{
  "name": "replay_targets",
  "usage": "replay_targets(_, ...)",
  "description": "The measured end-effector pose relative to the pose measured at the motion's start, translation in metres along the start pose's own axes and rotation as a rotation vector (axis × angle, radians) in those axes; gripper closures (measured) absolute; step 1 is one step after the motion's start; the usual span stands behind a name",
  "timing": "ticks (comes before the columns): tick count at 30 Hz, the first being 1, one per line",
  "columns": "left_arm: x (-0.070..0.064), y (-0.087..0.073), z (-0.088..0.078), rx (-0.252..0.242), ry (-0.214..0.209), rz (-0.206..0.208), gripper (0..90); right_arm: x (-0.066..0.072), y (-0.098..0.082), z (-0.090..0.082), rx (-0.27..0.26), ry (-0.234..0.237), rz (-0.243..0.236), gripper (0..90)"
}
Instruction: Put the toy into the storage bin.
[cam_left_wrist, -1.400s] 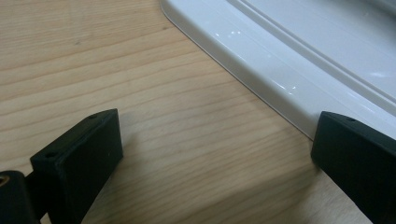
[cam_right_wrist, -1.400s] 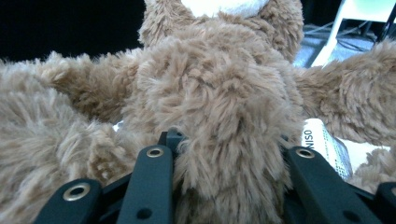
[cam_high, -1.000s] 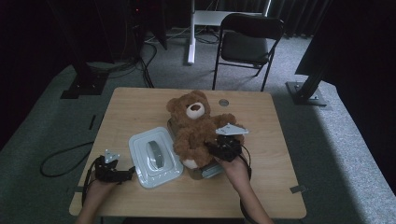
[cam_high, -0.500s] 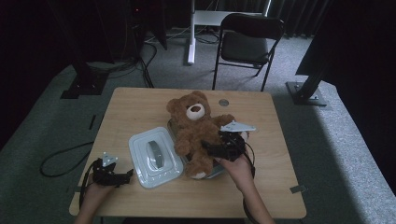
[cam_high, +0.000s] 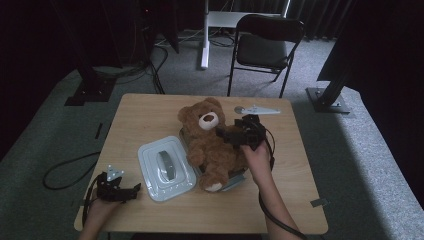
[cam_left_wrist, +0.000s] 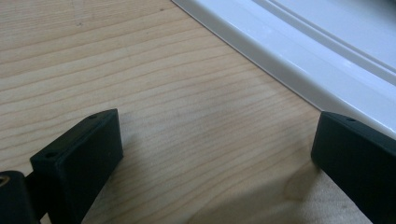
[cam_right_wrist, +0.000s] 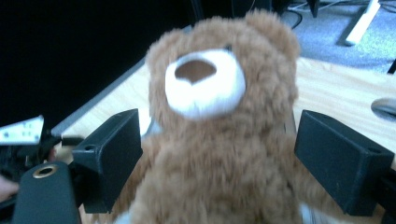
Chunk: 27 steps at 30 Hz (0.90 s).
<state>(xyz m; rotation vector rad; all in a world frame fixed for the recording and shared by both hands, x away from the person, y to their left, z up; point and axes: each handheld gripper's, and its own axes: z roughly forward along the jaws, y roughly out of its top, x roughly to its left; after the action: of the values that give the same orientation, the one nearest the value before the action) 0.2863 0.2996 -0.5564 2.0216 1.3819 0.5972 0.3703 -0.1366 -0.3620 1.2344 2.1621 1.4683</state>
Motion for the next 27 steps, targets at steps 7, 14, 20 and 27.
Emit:
replay_targets(7,0.001,-0.004,-0.004,0.0,0.003,-0.005,2.7,-0.003,0.029,0.01,-0.026,0.015,0.038,12.3)
replay_targets(14,0.001,-0.004,-0.004,0.0,0.005,-0.006,2.7,0.006,0.054,0.033,0.016,0.008,-0.012,12.3)
replay_targets(20,0.001,-0.004,-0.004,-0.001,0.005,-0.006,2.7,0.009,0.058,0.059,0.034,-0.032,-0.025,13.4)
replay_targets(27,0.001,-0.004,-0.004,-0.001,0.003,-0.007,2.7,0.002,0.043,0.092,0.173,-0.07,-0.01,11.8)
